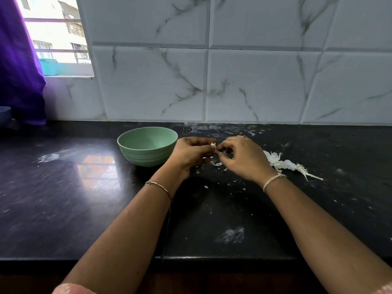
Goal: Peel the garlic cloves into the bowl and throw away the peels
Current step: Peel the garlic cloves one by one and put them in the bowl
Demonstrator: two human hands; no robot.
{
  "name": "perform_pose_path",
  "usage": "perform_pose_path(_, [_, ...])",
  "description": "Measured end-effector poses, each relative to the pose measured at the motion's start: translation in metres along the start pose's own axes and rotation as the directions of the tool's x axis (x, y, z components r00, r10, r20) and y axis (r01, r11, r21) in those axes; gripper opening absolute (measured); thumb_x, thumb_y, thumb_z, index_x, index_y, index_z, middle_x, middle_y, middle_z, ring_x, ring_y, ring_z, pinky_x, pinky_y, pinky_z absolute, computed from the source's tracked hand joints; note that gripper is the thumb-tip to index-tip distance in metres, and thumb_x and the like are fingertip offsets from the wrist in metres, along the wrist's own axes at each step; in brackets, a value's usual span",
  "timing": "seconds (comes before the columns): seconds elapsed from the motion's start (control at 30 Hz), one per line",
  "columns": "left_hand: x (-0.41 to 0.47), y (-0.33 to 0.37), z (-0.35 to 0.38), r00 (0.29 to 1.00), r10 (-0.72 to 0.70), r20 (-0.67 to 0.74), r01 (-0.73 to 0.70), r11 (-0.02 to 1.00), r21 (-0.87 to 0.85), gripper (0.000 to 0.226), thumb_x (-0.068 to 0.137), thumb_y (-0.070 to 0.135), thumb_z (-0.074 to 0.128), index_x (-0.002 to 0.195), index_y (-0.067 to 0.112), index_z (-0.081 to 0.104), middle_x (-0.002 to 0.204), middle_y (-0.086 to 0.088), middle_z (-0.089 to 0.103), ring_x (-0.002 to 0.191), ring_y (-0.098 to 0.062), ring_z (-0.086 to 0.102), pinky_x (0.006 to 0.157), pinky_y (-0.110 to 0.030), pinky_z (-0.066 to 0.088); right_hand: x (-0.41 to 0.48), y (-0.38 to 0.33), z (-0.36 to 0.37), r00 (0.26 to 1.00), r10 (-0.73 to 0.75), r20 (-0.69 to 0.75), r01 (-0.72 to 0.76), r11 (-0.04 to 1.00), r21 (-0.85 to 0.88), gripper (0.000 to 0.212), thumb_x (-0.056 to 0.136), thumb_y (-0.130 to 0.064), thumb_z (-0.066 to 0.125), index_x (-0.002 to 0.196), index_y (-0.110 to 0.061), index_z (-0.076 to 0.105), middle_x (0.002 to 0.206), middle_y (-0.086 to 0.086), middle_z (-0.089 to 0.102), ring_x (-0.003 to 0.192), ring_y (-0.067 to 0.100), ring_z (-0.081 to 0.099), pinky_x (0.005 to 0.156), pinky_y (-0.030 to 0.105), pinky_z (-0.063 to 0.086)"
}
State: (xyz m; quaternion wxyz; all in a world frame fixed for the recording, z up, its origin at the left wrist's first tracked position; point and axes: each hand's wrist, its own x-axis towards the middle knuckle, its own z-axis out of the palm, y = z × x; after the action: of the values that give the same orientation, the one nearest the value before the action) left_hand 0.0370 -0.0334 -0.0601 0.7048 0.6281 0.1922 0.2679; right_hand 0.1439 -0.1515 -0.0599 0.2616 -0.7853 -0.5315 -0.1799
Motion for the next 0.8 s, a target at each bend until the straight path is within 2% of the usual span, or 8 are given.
perform_pose_path(0.13, [0.0017, -0.0016, 0.0007, 1.000, 0.020, -0.024, -0.019, 0.999, 0.049, 0.014, 0.084, -0.002, 0.070, 0.097, 0.005, 0.071, 0.078, -0.009, 0.071, 0.067, -0.014, 0.065, 0.068, -0.023, 0.057, -0.0012, -0.0022, -0.0027, 1.000, -0.015, -0.022, 0.014, 0.999, -0.050, 0.018, 0.087, -0.032, 0.064, 0.100, -0.025, 0.075, 0.097, -0.008, 0.071, 0.094, 0.014, 0.061, 0.081, 0.030, 0.046])
perform_pose_path(0.27, [0.0011, -0.0003, -0.0013, 1.000, -0.017, 0.021, 0.018, 0.999, -0.048, 0.013, 0.086, -0.003, 0.066, 0.096, 0.003, 0.069, 0.071, -0.005, 0.070, 0.061, -0.010, 0.067, 0.064, -0.019, 0.058, -0.0008, -0.0037, -0.0035, 0.998, -0.002, -0.060, 0.002, 1.000, 0.008, 0.016, 0.084, -0.032, 0.066, 0.094, -0.026, 0.076, 0.092, -0.009, 0.072, 0.090, 0.012, 0.062, 0.083, 0.030, 0.047])
perform_pose_path(0.4, [0.0016, 0.0008, -0.0049, 0.993, -0.085, 0.087, 0.096, 0.987, -0.126, 0.014, 0.087, -0.004, 0.063, 0.098, 0.002, 0.069, 0.073, -0.004, 0.071, 0.066, -0.010, 0.069, 0.068, -0.021, 0.059, -0.0005, -0.0040, -0.0049, 0.997, 0.014, -0.075, -0.009, 0.998, 0.067, 0.014, 0.083, -0.034, 0.069, 0.092, -0.027, 0.077, 0.089, -0.012, 0.073, 0.086, 0.008, 0.062, 0.082, 0.027, 0.045])
perform_pose_path(0.53, [0.0016, 0.0009, -0.0049, 0.986, -0.126, 0.113, 0.137, 0.986, -0.098, 0.013, 0.089, -0.002, 0.061, 0.098, 0.003, 0.069, 0.075, -0.005, 0.071, 0.069, -0.012, 0.068, 0.074, -0.024, 0.058, -0.0011, -0.0020, -0.0026, 0.997, -0.017, -0.070, 0.021, 0.998, 0.058, 0.013, 0.083, -0.035, 0.069, 0.091, -0.028, 0.077, 0.085, -0.015, 0.070, 0.078, 0.002, 0.052, 0.087, 0.031, 0.043])
perform_pose_path(0.6, [0.0016, 0.0010, -0.0049, 0.983, -0.134, 0.124, 0.146, 0.985, -0.091, 0.015, 0.090, -0.002, 0.060, 0.102, 0.001, 0.067, 0.080, -0.007, 0.070, 0.071, -0.013, 0.068, 0.076, -0.024, 0.057, -0.0014, -0.0014, -0.0020, 0.997, -0.031, -0.074, 0.034, 0.998, 0.044, 0.012, 0.084, -0.036, 0.068, 0.090, -0.028, 0.076, 0.084, -0.016, 0.069, 0.077, 0.000, 0.048, 0.087, 0.029, 0.037])
perform_pose_path(0.67, [0.0020, 0.0012, -0.0055, 0.982, -0.138, 0.131, 0.150, 0.985, -0.088, 0.016, 0.090, -0.002, 0.060, 0.104, 0.000, 0.067, 0.084, -0.009, 0.070, 0.072, -0.013, 0.068, 0.076, -0.024, 0.057, -0.0013, -0.0016, -0.0022, 0.996, -0.036, -0.083, 0.039, 0.999, 0.031, 0.012, 0.085, -0.036, 0.067, 0.089, -0.028, 0.075, 0.084, -0.015, 0.069, 0.077, 0.001, 0.049, 0.086, 0.027, 0.033])
perform_pose_path(0.8, [0.0021, 0.0016, -0.0061, 0.981, -0.137, 0.136, 0.149, 0.985, -0.086, 0.017, 0.089, -0.001, 0.061, 0.105, -0.001, 0.067, 0.085, -0.009, 0.070, 0.074, -0.014, 0.067, 0.077, -0.025, 0.057, -0.0017, -0.0030, -0.0025, 0.994, -0.043, -0.104, 0.046, 0.999, 0.022, 0.012, 0.083, -0.036, 0.067, 0.086, -0.027, 0.074, 0.081, -0.014, 0.068, 0.078, 0.004, 0.055, 0.089, 0.030, 0.034])
